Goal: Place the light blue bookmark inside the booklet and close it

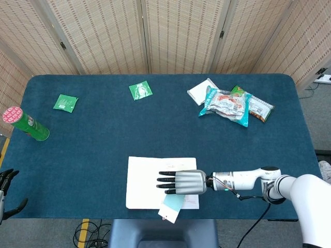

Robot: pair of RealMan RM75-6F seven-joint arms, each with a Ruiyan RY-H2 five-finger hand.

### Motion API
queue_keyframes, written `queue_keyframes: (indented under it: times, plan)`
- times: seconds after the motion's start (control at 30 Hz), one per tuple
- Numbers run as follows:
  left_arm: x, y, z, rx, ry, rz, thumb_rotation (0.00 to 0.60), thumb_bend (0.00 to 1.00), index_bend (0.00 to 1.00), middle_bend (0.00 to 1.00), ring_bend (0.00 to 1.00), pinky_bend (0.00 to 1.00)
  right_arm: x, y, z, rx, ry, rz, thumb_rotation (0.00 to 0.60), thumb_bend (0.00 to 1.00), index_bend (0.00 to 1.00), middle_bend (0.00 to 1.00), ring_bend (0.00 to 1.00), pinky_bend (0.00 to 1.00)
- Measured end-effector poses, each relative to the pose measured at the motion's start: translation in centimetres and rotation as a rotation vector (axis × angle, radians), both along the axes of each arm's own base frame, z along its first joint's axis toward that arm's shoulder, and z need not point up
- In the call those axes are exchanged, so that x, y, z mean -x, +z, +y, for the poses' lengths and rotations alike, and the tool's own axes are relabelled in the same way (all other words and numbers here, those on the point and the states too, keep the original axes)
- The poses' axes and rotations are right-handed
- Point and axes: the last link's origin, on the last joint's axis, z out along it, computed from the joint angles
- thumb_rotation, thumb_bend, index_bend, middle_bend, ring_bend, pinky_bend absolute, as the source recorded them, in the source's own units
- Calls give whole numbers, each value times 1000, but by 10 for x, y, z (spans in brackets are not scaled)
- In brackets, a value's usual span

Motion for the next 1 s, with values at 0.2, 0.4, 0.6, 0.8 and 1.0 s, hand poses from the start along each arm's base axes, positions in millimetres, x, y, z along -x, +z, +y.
queue_keyframes:
  times: [0.2, 0.4, 0.6, 0.8, 1.0]
  plan:
    - [1, 2, -1, -5, 7, 5, 600, 269, 191, 163, 152, 202, -4, -1, -8, -27, 60, -23, 600, 245, 268, 86, 0, 63]
    - [1, 1, -2, 1, 11, 8, 600, 269, 191, 163, 152, 202, -5, -8, -11, -49, 92, -30, 600, 241, 268, 86, 0, 55]
    - [1, 0, -2, 4, 14, 8, 600, 269, 191, 163, 152, 202, 0, -19, -17, -35, 106, 32, 600, 237, 268, 83, 0, 33]
    - [1, 0, -3, 5, 16, 10, 600, 269, 190, 163, 152, 202, 3, -28, -23, -14, 129, 76, 600, 235, 252, 64, 0, 18]
    - [2, 0, -3, 7, 19, 11, 600, 269, 191, 163, 152, 202, -2, -29, -21, -32, 141, 37, 600, 233, 229, 57, 0, 13]
